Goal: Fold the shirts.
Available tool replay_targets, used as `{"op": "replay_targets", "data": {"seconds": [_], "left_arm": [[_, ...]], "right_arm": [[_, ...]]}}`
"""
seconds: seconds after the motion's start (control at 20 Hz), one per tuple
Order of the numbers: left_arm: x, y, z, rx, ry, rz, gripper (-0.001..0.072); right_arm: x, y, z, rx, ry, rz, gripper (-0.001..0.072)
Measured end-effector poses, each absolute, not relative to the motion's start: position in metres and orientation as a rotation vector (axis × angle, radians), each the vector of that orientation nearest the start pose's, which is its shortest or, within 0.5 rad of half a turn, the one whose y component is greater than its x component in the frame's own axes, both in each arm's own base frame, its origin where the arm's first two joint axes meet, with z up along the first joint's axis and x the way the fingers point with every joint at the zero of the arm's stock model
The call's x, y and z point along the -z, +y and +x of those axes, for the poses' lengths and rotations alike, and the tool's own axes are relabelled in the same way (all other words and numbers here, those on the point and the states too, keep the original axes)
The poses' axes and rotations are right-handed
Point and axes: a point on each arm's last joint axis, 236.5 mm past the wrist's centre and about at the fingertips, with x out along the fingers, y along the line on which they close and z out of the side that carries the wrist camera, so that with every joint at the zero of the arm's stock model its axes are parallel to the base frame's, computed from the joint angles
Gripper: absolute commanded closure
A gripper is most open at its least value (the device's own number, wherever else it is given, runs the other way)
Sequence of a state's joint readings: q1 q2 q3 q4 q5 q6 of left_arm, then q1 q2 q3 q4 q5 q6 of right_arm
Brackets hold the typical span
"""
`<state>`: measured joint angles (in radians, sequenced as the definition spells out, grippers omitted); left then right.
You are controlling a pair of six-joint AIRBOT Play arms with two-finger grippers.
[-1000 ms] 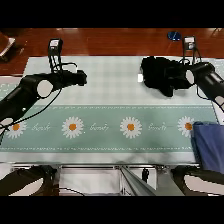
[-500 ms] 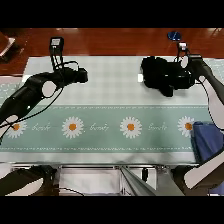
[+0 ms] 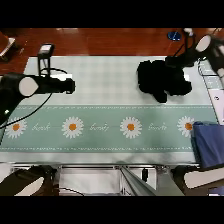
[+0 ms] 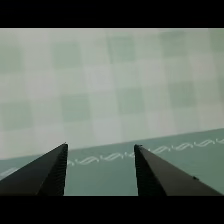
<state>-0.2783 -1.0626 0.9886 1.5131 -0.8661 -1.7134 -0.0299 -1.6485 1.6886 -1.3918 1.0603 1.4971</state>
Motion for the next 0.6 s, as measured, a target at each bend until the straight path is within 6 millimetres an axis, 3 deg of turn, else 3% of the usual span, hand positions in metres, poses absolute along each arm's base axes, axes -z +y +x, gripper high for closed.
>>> {"op": "replay_targets", "data": {"seconds": [0.15, 0.35, 0.6], "left_arm": [[-0.066, -0.111, 0.327, 0.217, 0.978, -0.106, 0.0202], [-0.058, -0.113, 0.264, 0.233, 0.959, -0.246, 0.0201], [-0.04, -0.115, 0.226, 0.244, 0.951, -0.358, 0.0201]], "right_arm": [[-0.152, 0.035, 0.523, -0.167, 0.814, 0.115, 0.0689], [-0.282, 0.06, 0.488, -0.275, 0.543, 0.127, 0.0689], [-0.424, 0.097, 0.427, -0.438, 0.234, 0.152, 0.069]]}}
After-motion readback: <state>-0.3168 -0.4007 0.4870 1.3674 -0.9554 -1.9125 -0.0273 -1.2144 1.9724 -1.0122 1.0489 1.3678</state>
